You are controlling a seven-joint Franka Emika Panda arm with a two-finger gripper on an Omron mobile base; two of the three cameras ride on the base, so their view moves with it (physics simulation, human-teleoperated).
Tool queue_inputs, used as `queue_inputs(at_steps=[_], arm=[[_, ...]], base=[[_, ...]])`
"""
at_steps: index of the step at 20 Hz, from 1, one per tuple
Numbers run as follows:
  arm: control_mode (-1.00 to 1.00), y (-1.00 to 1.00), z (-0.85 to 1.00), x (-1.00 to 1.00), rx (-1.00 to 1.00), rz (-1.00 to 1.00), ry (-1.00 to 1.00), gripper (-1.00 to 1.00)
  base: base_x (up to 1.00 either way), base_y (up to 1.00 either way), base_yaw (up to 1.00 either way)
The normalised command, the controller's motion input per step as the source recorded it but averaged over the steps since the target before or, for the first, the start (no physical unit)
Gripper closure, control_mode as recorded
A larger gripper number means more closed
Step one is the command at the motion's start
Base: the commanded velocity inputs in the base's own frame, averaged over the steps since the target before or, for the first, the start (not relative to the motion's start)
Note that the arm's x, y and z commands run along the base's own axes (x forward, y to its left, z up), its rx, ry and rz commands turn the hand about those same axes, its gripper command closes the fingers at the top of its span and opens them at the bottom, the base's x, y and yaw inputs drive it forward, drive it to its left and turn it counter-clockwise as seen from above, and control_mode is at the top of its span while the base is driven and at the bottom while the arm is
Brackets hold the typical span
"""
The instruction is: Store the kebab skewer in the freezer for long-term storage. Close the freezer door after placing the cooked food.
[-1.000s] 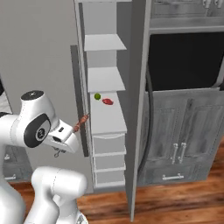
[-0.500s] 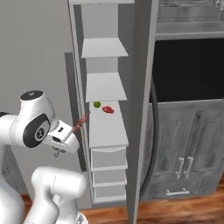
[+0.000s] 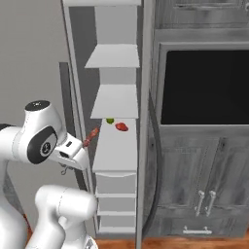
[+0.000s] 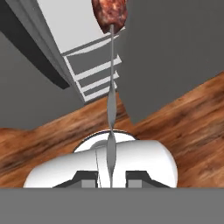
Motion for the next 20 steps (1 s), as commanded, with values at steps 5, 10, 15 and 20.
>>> queue_inputs(at_steps=[5, 10, 15, 20], arm=[[1.00, 0.00, 0.00, 0.00, 0.00, 0.00, 0.00, 1.00], [1.00, 0.00, 0.00, 0.00, 0.00, 0.00, 0.00, 1.00], [1.00, 0.00, 0.00, 0.00, 0.00, 0.00, 0.00, 1.00], [1.00, 0.00, 0.00, 0.00, 0.00, 0.00, 0.00, 1.00]], base=[[0.08, -0.04, 0.37], [0.30, -0.24, 0.20], [0.37, -0.29, 0.01], [0.32, -0.21, 0.00]])
